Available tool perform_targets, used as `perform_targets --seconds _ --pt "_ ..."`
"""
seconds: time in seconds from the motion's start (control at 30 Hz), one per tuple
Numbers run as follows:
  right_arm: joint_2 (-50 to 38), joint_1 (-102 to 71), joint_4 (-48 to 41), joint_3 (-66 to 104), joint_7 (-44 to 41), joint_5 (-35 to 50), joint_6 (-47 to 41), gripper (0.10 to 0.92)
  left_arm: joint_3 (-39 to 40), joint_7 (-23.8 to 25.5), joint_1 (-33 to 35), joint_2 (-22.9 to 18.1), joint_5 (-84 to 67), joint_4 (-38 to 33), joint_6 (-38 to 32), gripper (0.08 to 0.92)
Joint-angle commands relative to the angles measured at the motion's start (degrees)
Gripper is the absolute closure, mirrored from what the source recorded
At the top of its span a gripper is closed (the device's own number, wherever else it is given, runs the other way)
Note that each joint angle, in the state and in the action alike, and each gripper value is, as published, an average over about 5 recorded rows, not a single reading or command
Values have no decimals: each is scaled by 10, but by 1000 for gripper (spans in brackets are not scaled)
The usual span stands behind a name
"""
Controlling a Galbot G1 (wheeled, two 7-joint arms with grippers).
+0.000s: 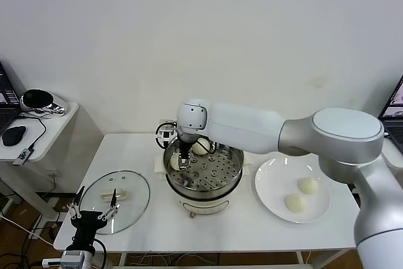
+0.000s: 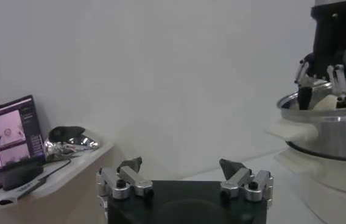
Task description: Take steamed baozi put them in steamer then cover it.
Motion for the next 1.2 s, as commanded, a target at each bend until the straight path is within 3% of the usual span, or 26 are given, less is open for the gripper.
perform_targets --seconds 0.03,0.33,0.57,0.87,1.2 --pt "-129 105 130 -15 -87 -19 4 204 3 0 0 -1 1 -2 0 177" --pt "-386 172 304 -32 -183 -120 77 203 14 1 -2 -1 7 -5 2 177" --pt "-553 127 341 -17 -232 -241 180 203 20 1 1 -2 16 -9 3 177" --pt "-621 -64 327 88 -215 -345 248 203 21 2 6 -10 26 -11 3 177" --pt "-614 -274 293 229 -182 -408 260 203 16 2 13 -16 31 -13 3 177"
